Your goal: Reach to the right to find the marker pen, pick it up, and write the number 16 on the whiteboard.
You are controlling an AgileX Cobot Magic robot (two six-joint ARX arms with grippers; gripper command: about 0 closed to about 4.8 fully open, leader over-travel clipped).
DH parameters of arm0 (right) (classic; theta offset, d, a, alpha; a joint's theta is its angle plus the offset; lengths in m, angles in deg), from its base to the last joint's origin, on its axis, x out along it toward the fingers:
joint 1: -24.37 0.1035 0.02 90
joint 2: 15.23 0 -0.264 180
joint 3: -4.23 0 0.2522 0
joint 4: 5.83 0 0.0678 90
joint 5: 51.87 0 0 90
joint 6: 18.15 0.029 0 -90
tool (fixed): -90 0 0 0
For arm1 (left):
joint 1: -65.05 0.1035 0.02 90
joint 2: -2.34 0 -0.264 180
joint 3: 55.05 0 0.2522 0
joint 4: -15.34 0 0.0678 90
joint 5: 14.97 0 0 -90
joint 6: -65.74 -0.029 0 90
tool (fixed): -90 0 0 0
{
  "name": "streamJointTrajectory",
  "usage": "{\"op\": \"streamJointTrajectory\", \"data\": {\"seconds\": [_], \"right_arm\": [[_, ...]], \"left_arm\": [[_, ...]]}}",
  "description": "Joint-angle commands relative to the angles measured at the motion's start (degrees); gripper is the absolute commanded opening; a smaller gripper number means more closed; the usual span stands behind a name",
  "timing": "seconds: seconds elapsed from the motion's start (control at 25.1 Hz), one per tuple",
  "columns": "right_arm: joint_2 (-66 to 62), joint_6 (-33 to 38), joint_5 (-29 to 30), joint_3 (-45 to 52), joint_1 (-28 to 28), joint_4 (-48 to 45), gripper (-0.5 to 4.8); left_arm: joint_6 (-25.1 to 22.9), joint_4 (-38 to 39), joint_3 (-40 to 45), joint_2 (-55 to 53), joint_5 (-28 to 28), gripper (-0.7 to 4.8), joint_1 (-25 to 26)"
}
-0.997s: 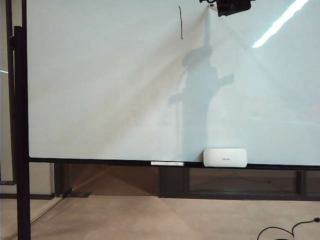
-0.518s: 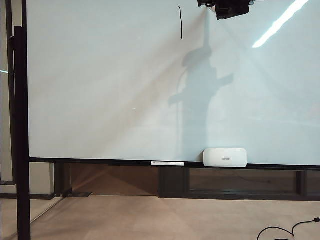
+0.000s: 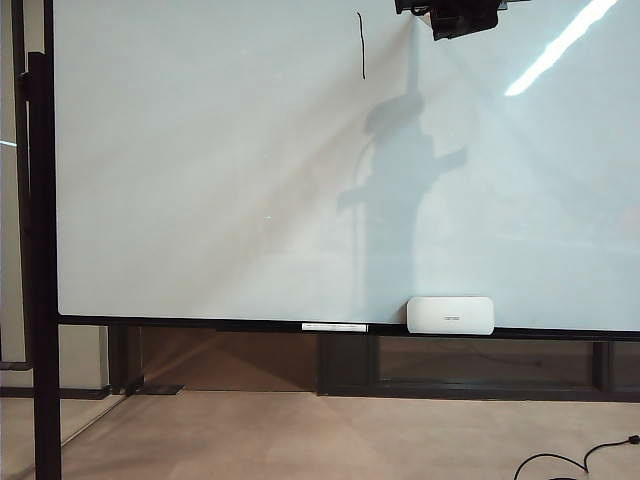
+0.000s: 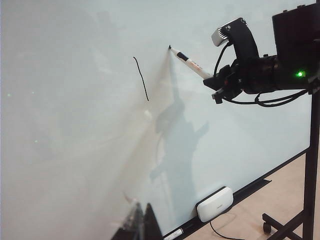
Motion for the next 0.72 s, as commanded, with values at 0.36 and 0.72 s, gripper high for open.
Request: {"op": "streamJointTrajectory", "data": {"seconds": [0.36, 0.72], "right_arm": [[-1.14, -0.09, 3.13, -0.74, 0.02, -2.29, -0.02], [-1.16, -0.07, 6.84, -0.74, 0.02, -2.95, -0.02]], "left_arm": [[-0.52, -0.81, -0.13, 0.17, -0.13, -0.05, 0.04], [-0.61, -0.81, -0.13, 0.17, -0.13, -0.05, 0.04]]}}
